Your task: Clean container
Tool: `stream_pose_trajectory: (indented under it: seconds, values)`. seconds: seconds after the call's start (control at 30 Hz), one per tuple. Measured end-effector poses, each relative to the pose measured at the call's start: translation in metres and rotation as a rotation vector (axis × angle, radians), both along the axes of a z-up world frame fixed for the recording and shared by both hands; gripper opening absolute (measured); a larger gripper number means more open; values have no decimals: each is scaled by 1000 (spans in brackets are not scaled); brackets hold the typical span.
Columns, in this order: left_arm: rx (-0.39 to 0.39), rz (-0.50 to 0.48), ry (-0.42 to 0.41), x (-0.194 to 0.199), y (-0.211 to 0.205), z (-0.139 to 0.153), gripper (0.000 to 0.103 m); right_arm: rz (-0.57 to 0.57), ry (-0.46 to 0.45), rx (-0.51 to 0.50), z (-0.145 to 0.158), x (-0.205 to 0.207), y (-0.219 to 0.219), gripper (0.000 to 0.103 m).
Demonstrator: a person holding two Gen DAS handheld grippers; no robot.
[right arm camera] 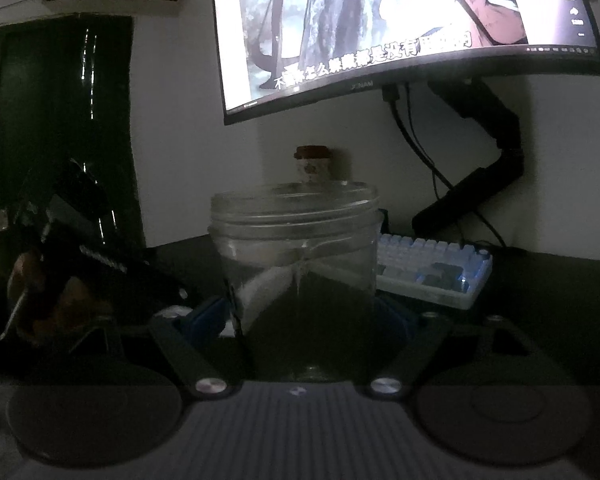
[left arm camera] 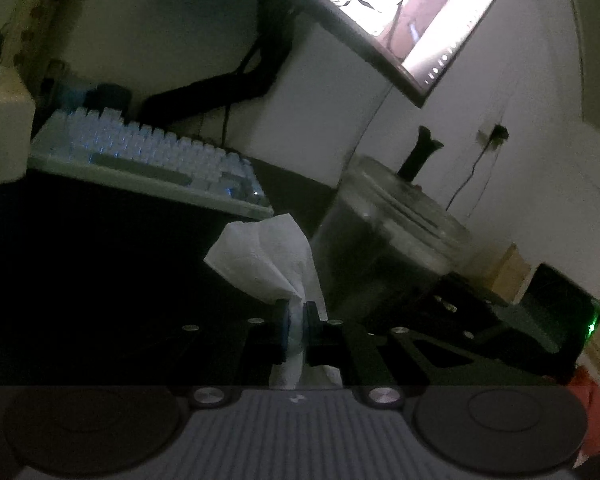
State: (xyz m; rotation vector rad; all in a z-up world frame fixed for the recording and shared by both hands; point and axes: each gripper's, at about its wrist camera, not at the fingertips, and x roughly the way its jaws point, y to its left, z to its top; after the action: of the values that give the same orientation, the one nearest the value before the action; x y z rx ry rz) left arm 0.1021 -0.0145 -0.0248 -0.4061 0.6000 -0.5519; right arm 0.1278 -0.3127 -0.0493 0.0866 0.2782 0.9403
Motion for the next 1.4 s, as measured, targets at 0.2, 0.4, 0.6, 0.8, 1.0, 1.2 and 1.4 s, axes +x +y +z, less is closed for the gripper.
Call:
stream_pose_trajectory:
  seconds: [0.2, 0.4, 0.6, 0.8, 1.0, 1.2, 1.4]
  values:
    - [-60, -34, -53, -5, 5, 13, 6, 9, 3, 0, -3, 3, -1, 83]
    - [-112, -36, -51, -6, 11, 19, 6, 26, 27, 12, -6, 8, -2, 85]
    - [-90, -36, -28, 2, 6, 11, 6, 16, 31, -1, -7, 9, 1, 87]
    - [-36, -9, 63, 13, 1, -5, 6, 24, 47, -6, -8, 9, 4, 92]
    - [-63, -5, 94, 14, 5, -8, 6, 26, 52, -6, -9, 8, 3, 92]
    - [-120, -29, 46, -1, 8, 10, 6, 25, 56, -6, -9, 7, 4, 93]
    - [-165, -22, -7, -10, 10, 21, 6, 33, 74, 6, -11, 9, 3, 93]
